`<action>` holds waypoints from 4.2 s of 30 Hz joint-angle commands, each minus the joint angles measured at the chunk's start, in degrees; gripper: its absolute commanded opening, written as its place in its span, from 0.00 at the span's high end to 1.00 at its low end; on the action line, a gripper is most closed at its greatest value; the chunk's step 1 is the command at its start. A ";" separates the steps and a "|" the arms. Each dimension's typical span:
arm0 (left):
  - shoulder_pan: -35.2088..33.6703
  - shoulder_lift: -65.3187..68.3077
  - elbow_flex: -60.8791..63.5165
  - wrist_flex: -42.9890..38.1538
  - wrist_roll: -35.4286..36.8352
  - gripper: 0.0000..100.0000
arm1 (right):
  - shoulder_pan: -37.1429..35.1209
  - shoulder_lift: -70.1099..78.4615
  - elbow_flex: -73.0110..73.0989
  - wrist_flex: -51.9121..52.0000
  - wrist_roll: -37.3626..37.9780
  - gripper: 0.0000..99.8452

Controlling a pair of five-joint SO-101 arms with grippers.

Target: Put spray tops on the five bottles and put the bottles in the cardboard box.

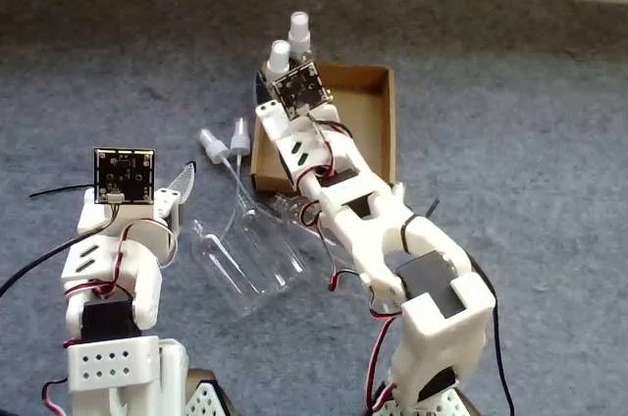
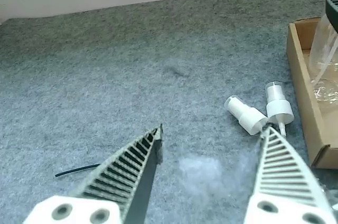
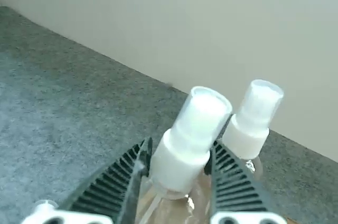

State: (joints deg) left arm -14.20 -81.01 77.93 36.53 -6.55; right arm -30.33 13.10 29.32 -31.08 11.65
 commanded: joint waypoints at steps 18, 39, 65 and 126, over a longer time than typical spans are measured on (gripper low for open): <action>-0.48 0.22 -0.48 -1.05 0.44 0.73 | -0.31 -18.42 -2.51 14.02 0.44 0.87; -0.84 0.22 -0.57 -1.05 0.44 0.73 | -5.14 -52.97 -0.66 65.54 0.70 0.88; -6.55 0.31 -1.71 -1.05 4.92 0.73 | -9.36 -31.78 9.54 82.07 11.69 0.77; -4.18 0.31 -1.10 -0.97 4.84 0.73 | 47.43 -60.53 14.29 103.96 21.19 0.99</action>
State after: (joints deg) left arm -19.47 -81.01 77.93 36.53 -1.89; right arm 9.05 -51.78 48.40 78.37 31.52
